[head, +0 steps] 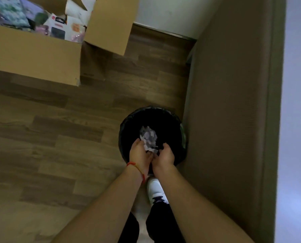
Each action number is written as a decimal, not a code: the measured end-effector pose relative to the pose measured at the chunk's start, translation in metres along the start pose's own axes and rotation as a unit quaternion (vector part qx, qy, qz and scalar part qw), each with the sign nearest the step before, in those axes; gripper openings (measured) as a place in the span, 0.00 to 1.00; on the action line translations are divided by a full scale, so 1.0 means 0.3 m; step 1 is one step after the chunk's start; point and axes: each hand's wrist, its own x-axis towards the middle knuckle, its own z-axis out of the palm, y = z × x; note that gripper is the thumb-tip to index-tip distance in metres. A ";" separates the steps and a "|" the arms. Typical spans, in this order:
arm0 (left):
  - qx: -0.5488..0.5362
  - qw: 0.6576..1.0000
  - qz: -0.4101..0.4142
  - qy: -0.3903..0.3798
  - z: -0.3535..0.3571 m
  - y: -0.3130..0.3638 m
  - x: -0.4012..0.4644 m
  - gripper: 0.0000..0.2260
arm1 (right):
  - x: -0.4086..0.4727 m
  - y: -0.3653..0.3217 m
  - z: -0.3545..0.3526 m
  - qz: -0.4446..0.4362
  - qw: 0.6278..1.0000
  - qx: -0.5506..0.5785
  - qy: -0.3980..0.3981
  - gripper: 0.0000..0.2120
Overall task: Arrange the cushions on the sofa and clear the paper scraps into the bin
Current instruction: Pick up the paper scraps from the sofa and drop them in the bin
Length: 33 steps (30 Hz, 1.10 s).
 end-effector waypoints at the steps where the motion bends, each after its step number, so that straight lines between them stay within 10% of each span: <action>1: -0.020 1.000 -0.004 -0.006 0.003 0.004 -0.018 0.18 | -0.008 -0.008 -0.003 -0.014 1.000 -0.003 0.004 0.16; 12: -0.022 0.996 0.087 -0.014 0.080 0.163 -0.386 0.17 | -0.441 -0.196 0.019 0.005 0.995 -0.053 -0.079 0.08; 22: -0.015 0.965 0.215 -0.148 0.384 0.427 -0.943 0.10 | -0.915 -0.623 0.020 -0.202 0.945 -0.060 -0.250 0.09; 33: 0.169 0.921 0.198 -0.289 0.772 0.176 -1.240 0.10 | -0.932 -1.221 -0.544 -0.331 0.891 -0.207 -0.230 0.12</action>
